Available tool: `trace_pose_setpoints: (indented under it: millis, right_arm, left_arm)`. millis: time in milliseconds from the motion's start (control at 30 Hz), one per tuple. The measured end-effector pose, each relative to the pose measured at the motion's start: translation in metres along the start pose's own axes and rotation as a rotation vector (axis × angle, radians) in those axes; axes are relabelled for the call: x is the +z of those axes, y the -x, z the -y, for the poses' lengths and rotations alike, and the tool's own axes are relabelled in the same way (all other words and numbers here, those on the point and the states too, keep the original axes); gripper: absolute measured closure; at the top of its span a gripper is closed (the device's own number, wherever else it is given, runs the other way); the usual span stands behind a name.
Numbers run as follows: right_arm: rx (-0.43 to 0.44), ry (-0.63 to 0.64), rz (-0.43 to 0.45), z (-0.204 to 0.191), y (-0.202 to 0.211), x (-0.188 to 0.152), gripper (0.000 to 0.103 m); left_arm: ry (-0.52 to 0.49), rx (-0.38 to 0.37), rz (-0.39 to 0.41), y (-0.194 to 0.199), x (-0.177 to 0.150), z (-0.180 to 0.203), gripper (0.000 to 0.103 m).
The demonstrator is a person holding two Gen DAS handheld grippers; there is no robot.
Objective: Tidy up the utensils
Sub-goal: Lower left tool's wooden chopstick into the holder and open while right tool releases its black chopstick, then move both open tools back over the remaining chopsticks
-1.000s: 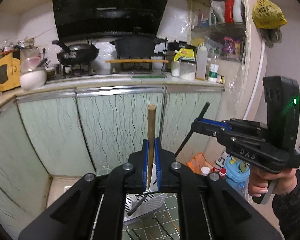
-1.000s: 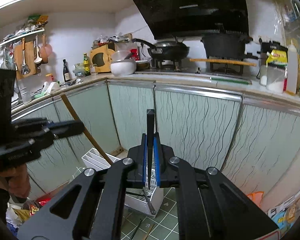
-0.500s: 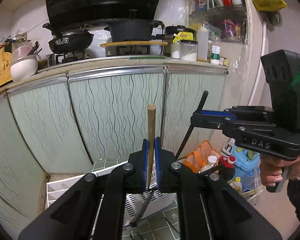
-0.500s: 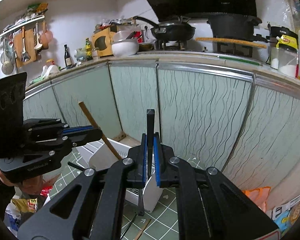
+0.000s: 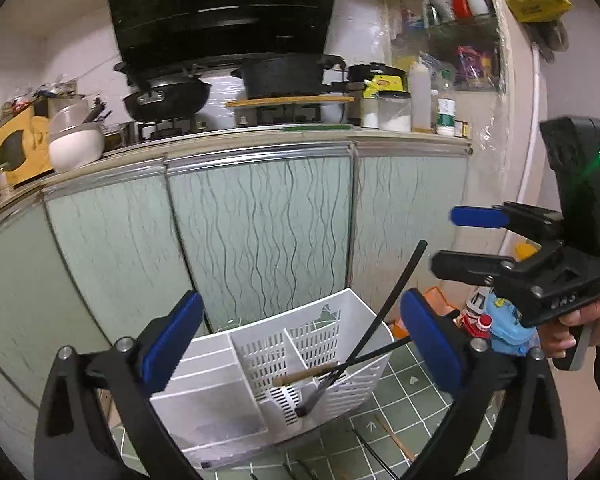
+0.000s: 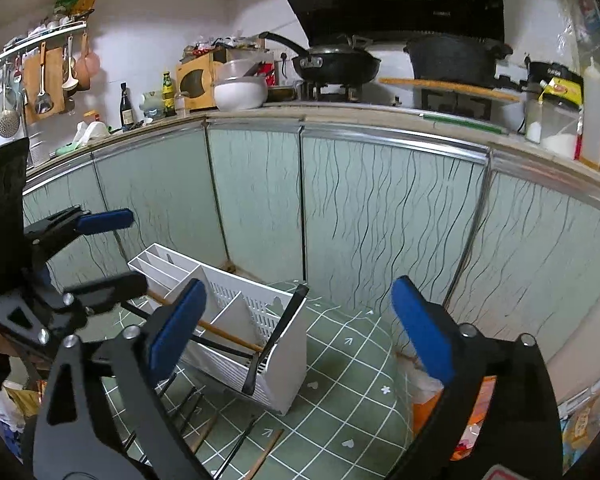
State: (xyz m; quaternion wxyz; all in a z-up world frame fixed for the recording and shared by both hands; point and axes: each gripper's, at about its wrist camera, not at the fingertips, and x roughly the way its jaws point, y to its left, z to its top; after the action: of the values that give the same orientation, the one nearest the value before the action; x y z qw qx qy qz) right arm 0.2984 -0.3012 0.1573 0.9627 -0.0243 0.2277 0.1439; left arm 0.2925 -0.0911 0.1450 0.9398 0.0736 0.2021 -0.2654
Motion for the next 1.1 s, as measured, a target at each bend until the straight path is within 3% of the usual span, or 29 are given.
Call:
trace_pose_setpoints:
  millis: [467,767,1100]
  right_arm:
    - [-0.123,-0.011,0.014,-0.02,0.061,-0.004,0.008]
    - [-0.171,-0.03,0.029,-0.039,0.106,-0.017,0.008]
    - [-0.234,-0.041,0.037,-0.06,0.143,-0.042,0.008]
  left_arm:
    - [0.003,0.15,0.045,0.071,0.01,0.006,0.004]
    - [0.06,0.218,0.053,0.116,-0.001,0.014,0.004]
    - [0.04,0.312,0.088,0.163,-0.028,0.037,0.004]
